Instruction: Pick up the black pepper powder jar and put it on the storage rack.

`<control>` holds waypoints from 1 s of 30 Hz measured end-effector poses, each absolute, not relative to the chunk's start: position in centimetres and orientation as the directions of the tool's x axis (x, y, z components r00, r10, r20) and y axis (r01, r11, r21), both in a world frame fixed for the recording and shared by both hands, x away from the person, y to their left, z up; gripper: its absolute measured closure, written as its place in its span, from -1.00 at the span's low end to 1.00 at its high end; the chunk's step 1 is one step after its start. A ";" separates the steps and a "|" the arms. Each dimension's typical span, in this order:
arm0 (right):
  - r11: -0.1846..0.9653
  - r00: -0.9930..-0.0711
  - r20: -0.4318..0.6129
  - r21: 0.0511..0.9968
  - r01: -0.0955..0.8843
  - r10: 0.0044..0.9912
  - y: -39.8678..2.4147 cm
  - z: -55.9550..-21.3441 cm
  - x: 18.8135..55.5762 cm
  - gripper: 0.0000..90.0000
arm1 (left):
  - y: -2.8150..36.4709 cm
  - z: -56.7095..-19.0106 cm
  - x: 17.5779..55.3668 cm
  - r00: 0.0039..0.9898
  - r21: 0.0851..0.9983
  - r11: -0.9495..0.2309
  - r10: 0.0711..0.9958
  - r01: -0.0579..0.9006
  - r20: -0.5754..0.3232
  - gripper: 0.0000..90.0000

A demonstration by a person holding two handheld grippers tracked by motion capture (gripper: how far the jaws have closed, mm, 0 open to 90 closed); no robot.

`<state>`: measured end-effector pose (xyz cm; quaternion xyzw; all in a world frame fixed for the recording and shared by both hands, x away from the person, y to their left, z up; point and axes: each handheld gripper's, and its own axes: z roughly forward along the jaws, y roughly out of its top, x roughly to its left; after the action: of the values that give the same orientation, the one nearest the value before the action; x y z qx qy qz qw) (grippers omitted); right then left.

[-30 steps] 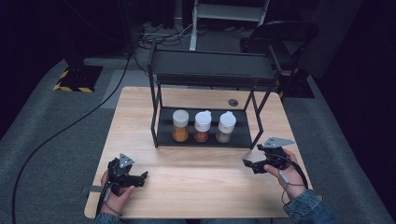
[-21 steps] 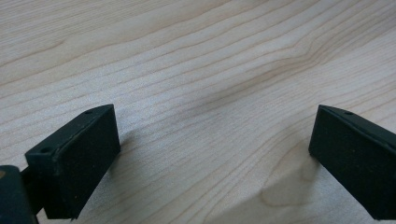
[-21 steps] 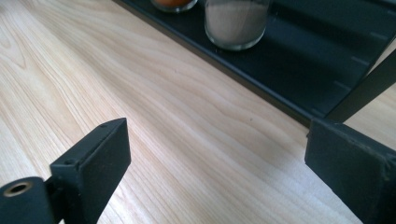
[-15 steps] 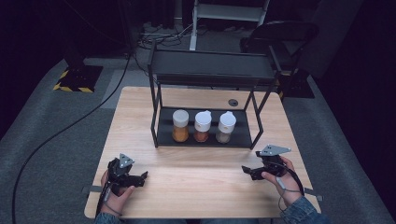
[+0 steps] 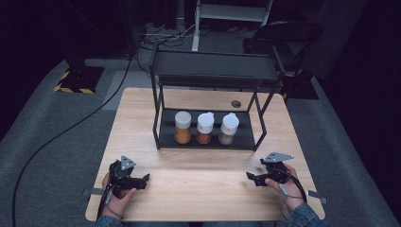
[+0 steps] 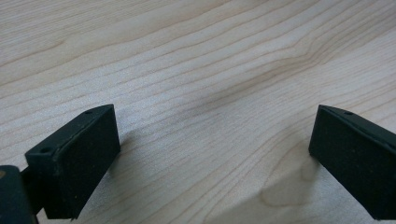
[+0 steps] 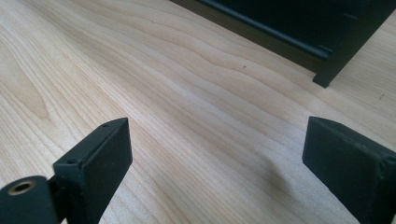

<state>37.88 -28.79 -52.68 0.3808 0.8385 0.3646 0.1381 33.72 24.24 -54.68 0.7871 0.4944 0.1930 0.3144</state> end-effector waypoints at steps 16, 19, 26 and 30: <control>0.454 -0.646 -0.009 0.719 0.527 0.763 -28.4 -54.6 37.1 -0.88 | 24.2 -54.7 33.7 0.437 0.686 -0.313 0.900 0.657 -0.007 -0.96; 0.448 -0.638 -0.009 0.719 0.531 0.770 -28.3 -54.6 37.0 -0.88 | 24.2 -54.7 33.7 0.436 0.686 -0.313 0.900 0.657 -0.007 -0.96; 0.447 -0.639 -0.006 0.719 0.532 0.770 -28.3 -54.6 37.1 -0.89 | 24.2 -54.7 33.7 0.435 0.688 -0.310 0.901 0.657 -0.009 -0.96; 0.447 -0.638 -0.007 0.719 0.532 0.770 -28.3 -54.6 37.1 -0.89 | 24.2 -54.7 33.7 0.435 0.687 -0.310 0.901 0.657 -0.009 -0.96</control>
<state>37.06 -28.32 -54.63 0.3902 0.8338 0.3521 0.1688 33.71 24.22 -54.69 0.7860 0.4953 0.1932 0.3155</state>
